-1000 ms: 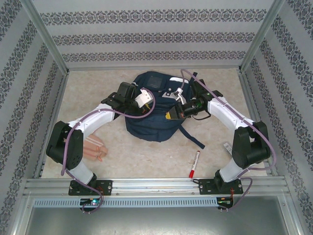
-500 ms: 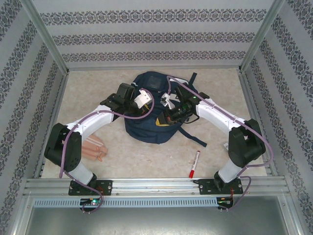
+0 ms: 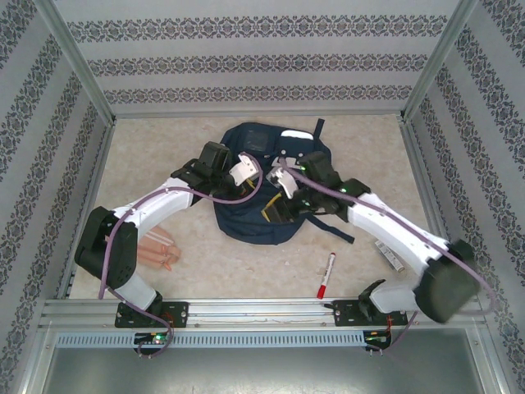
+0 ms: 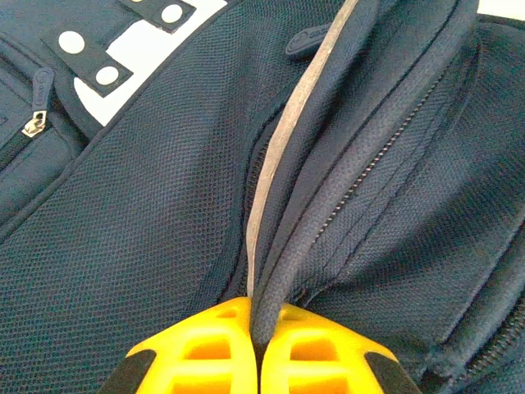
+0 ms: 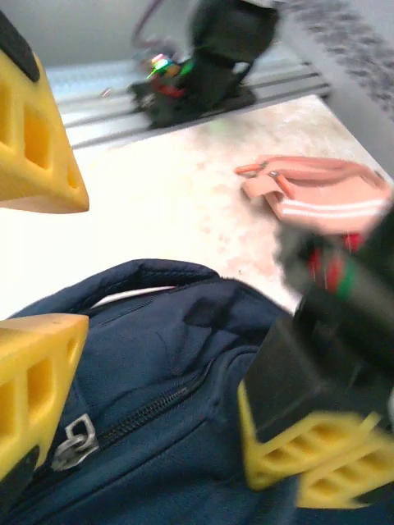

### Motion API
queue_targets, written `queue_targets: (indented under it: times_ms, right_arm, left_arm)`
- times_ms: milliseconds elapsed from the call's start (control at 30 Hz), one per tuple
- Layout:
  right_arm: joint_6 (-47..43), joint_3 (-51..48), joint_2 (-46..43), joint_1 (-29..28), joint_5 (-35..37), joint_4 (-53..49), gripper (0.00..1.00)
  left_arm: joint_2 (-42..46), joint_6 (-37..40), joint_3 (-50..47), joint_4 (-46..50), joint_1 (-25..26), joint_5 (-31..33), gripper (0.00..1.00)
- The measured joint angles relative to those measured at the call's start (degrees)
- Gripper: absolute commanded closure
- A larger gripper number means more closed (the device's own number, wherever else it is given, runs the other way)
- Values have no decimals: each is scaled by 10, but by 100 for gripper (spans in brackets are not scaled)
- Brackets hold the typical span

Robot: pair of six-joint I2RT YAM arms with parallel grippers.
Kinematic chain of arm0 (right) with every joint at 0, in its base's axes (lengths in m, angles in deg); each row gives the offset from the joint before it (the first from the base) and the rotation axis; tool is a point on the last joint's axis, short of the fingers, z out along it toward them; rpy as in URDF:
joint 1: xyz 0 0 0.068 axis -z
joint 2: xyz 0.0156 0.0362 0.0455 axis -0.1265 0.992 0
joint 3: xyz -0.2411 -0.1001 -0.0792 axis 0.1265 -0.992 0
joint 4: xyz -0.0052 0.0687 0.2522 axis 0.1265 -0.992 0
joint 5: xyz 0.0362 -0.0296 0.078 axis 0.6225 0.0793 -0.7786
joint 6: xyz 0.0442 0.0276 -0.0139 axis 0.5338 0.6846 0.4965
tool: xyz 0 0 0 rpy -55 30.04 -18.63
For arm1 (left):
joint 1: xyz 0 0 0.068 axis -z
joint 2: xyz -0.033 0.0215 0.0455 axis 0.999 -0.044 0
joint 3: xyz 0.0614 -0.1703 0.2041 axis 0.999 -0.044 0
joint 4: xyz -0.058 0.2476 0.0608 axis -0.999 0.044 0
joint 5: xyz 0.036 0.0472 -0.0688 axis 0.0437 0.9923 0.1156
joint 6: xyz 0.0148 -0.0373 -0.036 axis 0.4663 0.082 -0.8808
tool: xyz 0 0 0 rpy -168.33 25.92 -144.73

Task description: Pack books, pencil case, and school supplies into a backpack

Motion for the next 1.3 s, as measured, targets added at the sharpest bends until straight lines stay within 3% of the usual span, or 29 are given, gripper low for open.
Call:
queue_targets:
  times_ms: [167,333,467,567,667,767,867,967,1167,1300]
  right_arm:
    - [-288,-67,-118,54,13,6,39]
    - [-432,-106,-94,85,76,86,40]
    - [-487,-107,-38,80,111,135,42]
    - [-514,-106,-16,71,134,171,49]
    - [-538,-107,3,64,149,203,66]
    - [-550,-111,17,54,155,235,79]
    - [-556,-115,30,45,154,259,99]
    - [-554,-115,43,39,149,268,100]
    - [-542,-115,56,32,139,289,100]
    - [-516,-116,59,32,130,303,100]
  left_arm:
    - [0,19,0,3,-4,-19,100]
    - [-3,26,4,9,-4,-39,100]
    - [-4,26,4,9,-4,-50,100]
    - [-8,25,4,9,-10,-47,100]
    - [-13,21,4,9,-15,-46,100]
    - [-14,2,4,8,-16,-41,86]
    - [-10,-61,5,-1,-22,-42,72]
    - [19,-145,5,0,-42,-52,49]
    - [146,-356,6,66,-59,-34,47]
    - [174,-486,-4,83,10,-3,42]
